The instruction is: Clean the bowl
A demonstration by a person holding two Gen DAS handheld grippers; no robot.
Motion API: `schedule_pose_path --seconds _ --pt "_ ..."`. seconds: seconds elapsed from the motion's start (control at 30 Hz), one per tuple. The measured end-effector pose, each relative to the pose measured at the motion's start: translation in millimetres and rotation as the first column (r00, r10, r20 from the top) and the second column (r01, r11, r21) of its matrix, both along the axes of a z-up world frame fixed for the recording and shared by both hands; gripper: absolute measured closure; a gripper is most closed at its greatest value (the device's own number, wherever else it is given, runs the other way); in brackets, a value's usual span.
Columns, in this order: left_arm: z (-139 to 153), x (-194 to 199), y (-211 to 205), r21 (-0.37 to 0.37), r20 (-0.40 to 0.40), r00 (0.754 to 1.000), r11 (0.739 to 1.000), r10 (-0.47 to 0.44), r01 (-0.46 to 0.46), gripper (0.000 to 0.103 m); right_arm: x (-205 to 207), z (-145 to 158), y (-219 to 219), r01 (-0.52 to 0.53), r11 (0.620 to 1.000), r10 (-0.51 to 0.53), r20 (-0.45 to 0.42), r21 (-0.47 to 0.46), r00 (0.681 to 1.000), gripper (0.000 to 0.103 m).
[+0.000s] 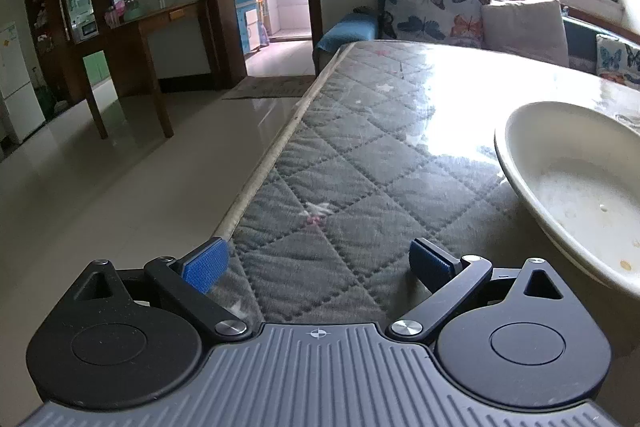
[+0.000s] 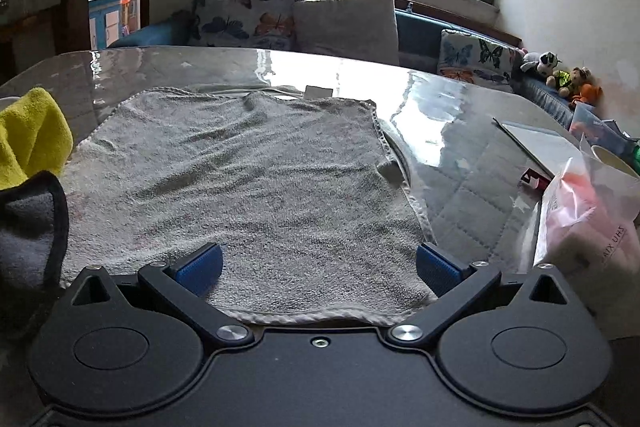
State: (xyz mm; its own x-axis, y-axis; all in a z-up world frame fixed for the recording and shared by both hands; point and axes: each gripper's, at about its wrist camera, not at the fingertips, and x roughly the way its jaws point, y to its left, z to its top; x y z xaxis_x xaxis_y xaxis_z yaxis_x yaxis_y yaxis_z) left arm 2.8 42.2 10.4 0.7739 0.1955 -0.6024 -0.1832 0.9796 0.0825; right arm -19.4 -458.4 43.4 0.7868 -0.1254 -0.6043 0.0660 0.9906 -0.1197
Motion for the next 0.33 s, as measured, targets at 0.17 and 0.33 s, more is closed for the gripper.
schedule_pose_path --seconds 0.17,0.33 --pt "-3.5 -0.6 0.6 -0.019 0.009 1.0 1.0 0.003 -0.002 0.005 2.3 -0.7 -1.2 -0.006 1.0 0.006 -0.006 0.013 1.0 0.0" --pt "-5.7 -2.8 1.3 -0.031 0.014 1.0 1.0 0.004 -0.003 0.004 3.0 -1.6 -6.9 -0.005 0.999 0.006 -0.011 0.051 1.0 0.0"
